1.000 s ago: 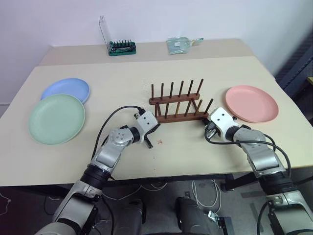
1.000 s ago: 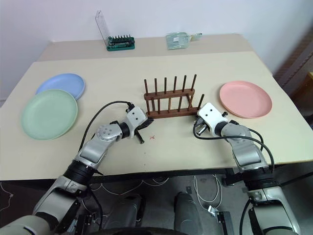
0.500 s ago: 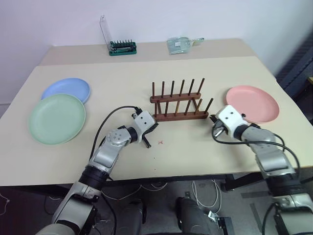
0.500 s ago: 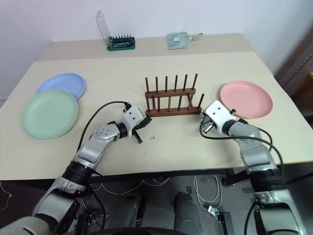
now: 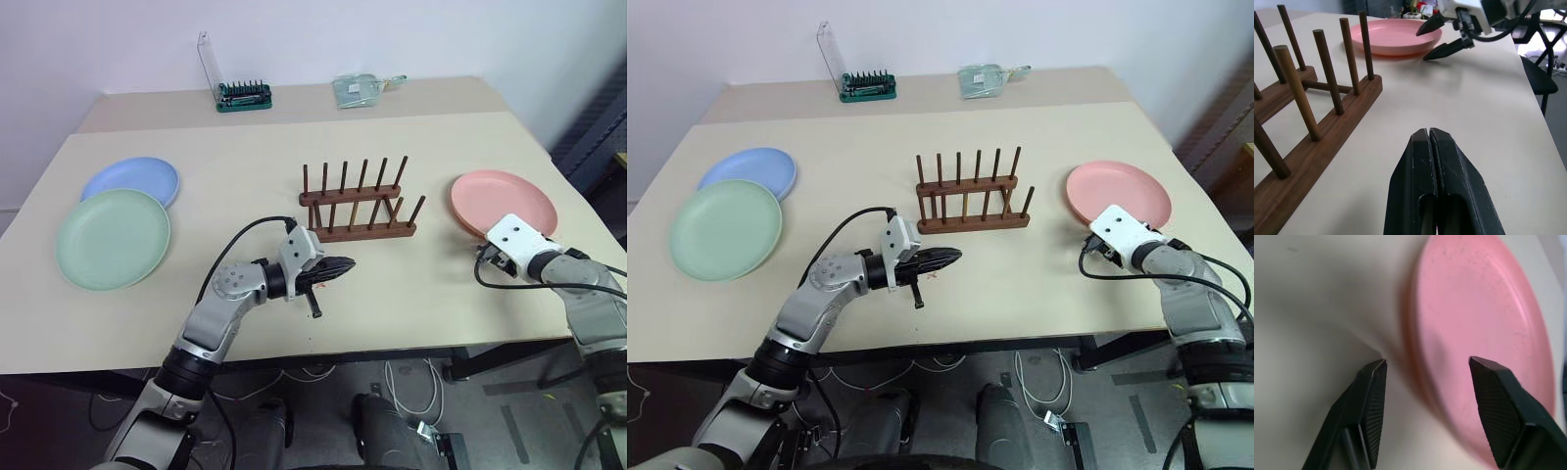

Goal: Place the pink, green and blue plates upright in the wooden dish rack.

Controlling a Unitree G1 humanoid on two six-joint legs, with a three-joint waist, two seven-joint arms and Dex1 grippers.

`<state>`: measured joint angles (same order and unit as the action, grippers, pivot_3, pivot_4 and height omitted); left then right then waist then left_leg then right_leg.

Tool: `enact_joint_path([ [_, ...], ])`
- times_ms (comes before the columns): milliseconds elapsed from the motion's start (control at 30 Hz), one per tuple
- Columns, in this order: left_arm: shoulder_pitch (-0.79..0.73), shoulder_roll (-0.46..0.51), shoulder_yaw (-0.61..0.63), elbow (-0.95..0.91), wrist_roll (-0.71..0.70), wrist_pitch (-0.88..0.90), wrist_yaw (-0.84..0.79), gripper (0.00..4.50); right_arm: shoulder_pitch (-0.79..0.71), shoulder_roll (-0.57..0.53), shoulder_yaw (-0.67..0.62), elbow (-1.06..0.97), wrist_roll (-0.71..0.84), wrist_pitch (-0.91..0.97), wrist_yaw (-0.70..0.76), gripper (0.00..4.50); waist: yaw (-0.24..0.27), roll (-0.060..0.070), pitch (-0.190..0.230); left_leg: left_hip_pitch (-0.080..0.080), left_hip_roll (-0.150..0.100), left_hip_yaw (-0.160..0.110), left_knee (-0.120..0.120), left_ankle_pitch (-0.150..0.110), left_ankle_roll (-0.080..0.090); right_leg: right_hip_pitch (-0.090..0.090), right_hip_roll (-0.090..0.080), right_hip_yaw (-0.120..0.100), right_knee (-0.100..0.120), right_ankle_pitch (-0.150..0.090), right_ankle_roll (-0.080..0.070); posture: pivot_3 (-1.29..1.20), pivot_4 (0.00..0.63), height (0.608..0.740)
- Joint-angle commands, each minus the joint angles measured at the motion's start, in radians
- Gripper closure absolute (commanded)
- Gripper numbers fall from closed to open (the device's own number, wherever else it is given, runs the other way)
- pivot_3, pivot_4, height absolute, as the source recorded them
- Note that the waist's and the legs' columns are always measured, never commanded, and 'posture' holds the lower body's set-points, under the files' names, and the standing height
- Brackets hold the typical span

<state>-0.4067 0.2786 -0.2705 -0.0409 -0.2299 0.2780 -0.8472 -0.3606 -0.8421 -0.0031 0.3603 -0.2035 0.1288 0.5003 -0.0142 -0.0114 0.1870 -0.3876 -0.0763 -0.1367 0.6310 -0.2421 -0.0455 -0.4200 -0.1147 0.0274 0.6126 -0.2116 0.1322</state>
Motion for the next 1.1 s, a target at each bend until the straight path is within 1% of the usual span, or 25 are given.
enact_joint_path([
  [33, -0.002, 0.001, 0.016, -0.039, -0.016, 0.006, 0.004, 4.50, -0.026, -0.002, -0.002, 0.031, -0.018, -0.037, -0.025, 3.59, 0.002, 0.000, 0.000, 0.000, 0.000, 0.000, 0.000, 0.000, 0.000, 0.000, 0.000, 0.000, 0.000, 0.000, 0.000, 0.00, 0.150, 0.740],
  [67, -0.001, 0.002, 0.016, -0.041, -0.016, 0.008, 0.005, 4.50, -0.029, -0.001, -0.001, 0.034, -0.017, -0.043, -0.024, 4.13, 0.002, 0.000, 0.000, 0.000, 0.000, 0.000, 0.000, 0.000, 0.000, 0.000, 0.000, 0.000, 0.000, 0.000, 0.000, 0.00, 0.150, 0.740],
  [100, 0.000, 0.002, 0.017, -0.042, -0.016, 0.011, 0.006, 4.50, -0.031, 0.000, 0.001, 0.034, -0.017, -0.049, -0.024, 4.48, 0.001, 0.000, 0.000, 0.000, 0.000, 0.000, 0.000, 0.000, 0.000, 0.000, 0.000, 0.000, 0.000, 0.000, 0.000, 0.00, 0.150, 0.740],
  [200, 0.001, 0.002, 0.019, -0.045, -0.013, 0.013, 0.007, 4.50, -0.035, -0.001, 0.003, 0.033, -0.022, -0.066, -0.029, 4.48, 0.001, 0.000, 0.000, 0.000, 0.000, 0.000, 0.000, 0.000, 0.000, 0.000, 0.000, 0.000, 0.000, 0.000, 0.000, 0.00, 0.150, 0.740],
  [300, 0.001, 0.002, 0.021, -0.045, -0.013, 0.011, 0.008, 4.50, -0.058, -0.012, -0.027, -0.037, -0.015, -0.104, -0.057, 4.48, 0.000, 0.000, 0.000, 0.000, 0.000, 0.000, 0.000, 0.000, 0.000, 0.000, 0.000, 0.000, 0.000, 0.000, 0.000, 0.00, 0.150, 0.740],
  [367, 0.000, 0.003, 0.021, -0.041, -0.008, 0.003, 0.009, 4.50, -0.085, -0.008, -0.055, -0.092, 0.030, -0.135, -0.042, 4.48, -0.004, 0.001, 0.001, 0.000, 0.000, 0.000, 0.000, 0.000, 0.000, 0.000, 0.000, 0.000, 0.000, 0.000, 0.000, 0.00, 0.150, 0.740],
  [467, -0.003, 0.004, 0.020, -0.032, -0.007, 0.001, 0.004, 4.50, -0.188, 0.098, -0.168, -0.268, 0.319, -0.021, 0.037, 4.48, -0.014, 0.002, 0.001, 0.000, 0.001, 0.000, -0.001, 0.000, 0.000, -0.001, 0.001, 0.000, 0.000, 0.000, 0.000, 0.00, 0.150, 0.740],
  [533, -0.004, 0.003, 0.019, -0.029, -0.008, -0.001, 0.002, 4.50, -0.246, 0.148, -0.236, -0.392, 0.533, 0.135, 0.086, 4.48, -0.016, 0.003, 0.001, 0.000, 0.002, -0.001, -0.001, 0.000, 0.000, -0.001, 0.001, 0.000, 0.000, 0.000, 0.000, 0.00, 0.150, 0.740],
  [600, -0.004, 0.000, 0.018, -0.027, -0.007, -0.002, 0.002, 4.50, -0.274, 0.165, -0.279, -0.523, 0.745, 0.293, 0.136, 4.48, -0.001, 0.002, 0.001, -0.001, 0.002, -0.002, -0.001, 0.000, 0.000, -0.001, 0.001, 0.000, 0.001, 0.000, 0.000, 0.00, 0.150, 0.740],
  [700, -0.008, -0.005, 0.019, -0.021, -0.007, -0.005, 0.003, 4.50, -0.320, 0.198, -0.353, -0.596, 1.034, 0.486, 0.130, 4.48, 0.014, 0.001, 0.001, -0.003, 0.001, -0.005, 0.000, 0.000, 0.000, 0.000, 0.000, -0.002, -0.001, 0.000, 0.000, 0.00, 0.150, 0.740],
  [767, -0.007, -0.007, 0.020, -0.019, -0.008, -0.008, 0.004, 4.50, -0.324, 0.200, -0.365, -0.611, 1.134, 0.557, 0.142, 4.48, 0.021, 0.001, 0.001, -0.003, 0.000, -0.004, 0.001, 0.000, 0.001, 0.000, -0.001, -0.002, -0.001, 0.000, 0.000, 0.00, 0.150, 0.740],
  [833, -0.005, -0.008, 0.023, -0.020, -0.008, -0.018, 0.003, 4.50, -0.314, 0.188, -0.350, -0.608, 1.157, 0.594, 0.154, 4.48, 0.022, 0.001, 0.001, -0.003, 0.000, -0.003, 0.001, 0.000, 0.001, 0.000, -0.001, -0.002, -0.001, 0.000, 0.000, 0.00, 0.150, 0.740],
  [1100, 0.013, -0.002, 0.034, -0.048, -0.043, -0.009, -0.018, 4.50, -0.297, 0.193, -0.334, -0.501, 1.122, 0.595, 0.177, 4.48, 0.018, 0.002, 0.001, -0.002, 0.000, -0.002, 0.000, 0.000, 0.001, -0.001, -0.001, -0.002, 0.000, 0.000, 0.000, 0.00, 0.150, 0.740],
])
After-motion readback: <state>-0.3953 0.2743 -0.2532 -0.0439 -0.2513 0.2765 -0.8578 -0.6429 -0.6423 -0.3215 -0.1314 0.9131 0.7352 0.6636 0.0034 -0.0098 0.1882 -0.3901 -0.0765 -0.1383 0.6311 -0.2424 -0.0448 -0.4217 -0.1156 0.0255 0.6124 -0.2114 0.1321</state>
